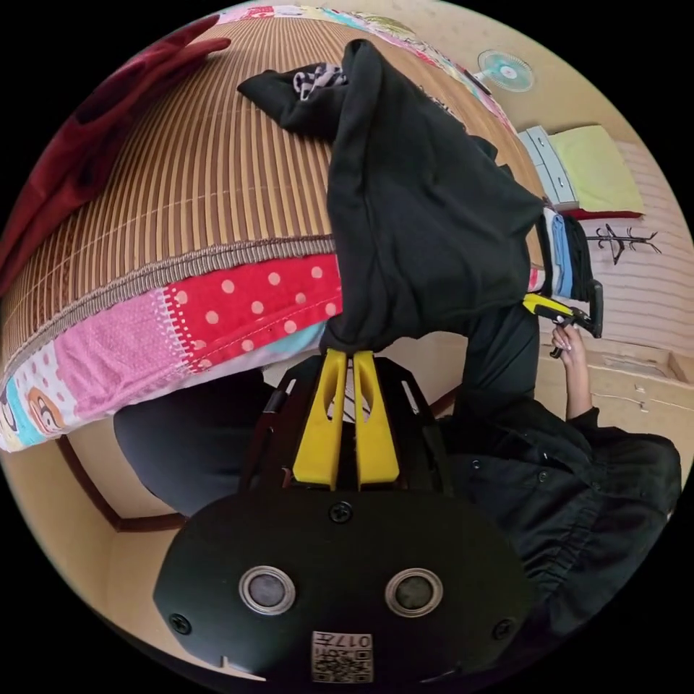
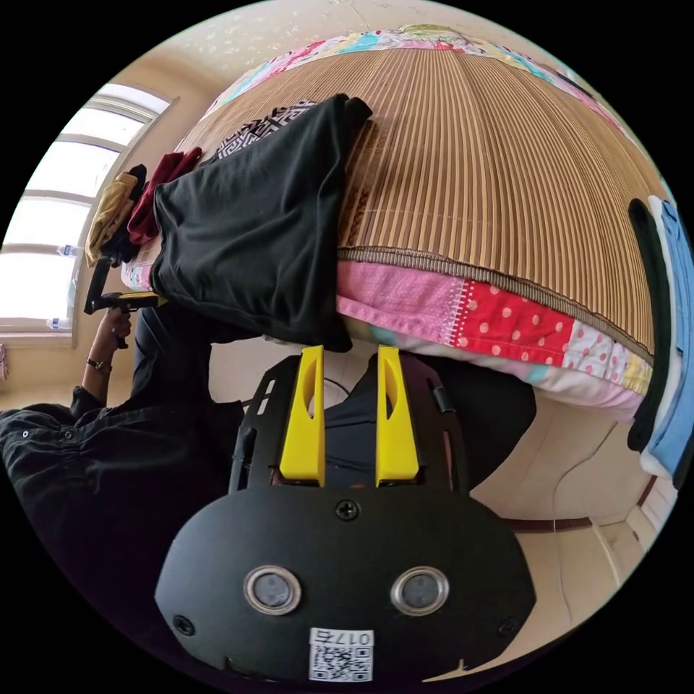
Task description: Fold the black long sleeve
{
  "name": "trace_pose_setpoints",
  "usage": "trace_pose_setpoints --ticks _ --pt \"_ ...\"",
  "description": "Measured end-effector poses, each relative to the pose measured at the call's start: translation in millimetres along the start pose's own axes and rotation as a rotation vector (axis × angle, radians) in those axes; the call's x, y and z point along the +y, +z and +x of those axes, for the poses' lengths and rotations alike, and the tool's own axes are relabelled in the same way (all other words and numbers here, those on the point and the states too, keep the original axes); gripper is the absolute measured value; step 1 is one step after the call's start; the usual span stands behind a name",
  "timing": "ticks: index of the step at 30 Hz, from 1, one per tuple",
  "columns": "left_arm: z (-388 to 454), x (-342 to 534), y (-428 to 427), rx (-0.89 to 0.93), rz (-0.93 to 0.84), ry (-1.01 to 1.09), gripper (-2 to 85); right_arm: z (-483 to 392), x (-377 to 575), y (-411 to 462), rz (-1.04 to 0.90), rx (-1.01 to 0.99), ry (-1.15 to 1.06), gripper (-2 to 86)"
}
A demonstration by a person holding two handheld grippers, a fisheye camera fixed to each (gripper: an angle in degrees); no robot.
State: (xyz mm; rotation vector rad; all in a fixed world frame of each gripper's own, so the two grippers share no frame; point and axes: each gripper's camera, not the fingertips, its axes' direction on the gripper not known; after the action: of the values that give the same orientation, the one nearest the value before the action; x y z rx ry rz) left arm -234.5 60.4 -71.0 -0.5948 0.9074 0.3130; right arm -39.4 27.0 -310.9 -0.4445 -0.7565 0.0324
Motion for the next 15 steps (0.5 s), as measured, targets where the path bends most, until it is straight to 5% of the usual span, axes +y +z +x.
trace_pose_setpoints --ticks 11,13,15 --pt "-41.4 58.8 -101.8 0.229 0.081 0.089 -0.3 58.5 -3.3 -65.9 -0.125 -0.283 0.030 4.4" --pt "-49.2 71.3 -123.8 0.337 0.138 0.115 -0.4 68.4 16.7 -115.0 -0.058 -0.368 -0.015 3.1" --pt "-66.3 92.7 -157.4 0.630 0.299 0.183 -0.7 85.7 36.9 -164.0 0.055 -0.520 -0.030 2.6"
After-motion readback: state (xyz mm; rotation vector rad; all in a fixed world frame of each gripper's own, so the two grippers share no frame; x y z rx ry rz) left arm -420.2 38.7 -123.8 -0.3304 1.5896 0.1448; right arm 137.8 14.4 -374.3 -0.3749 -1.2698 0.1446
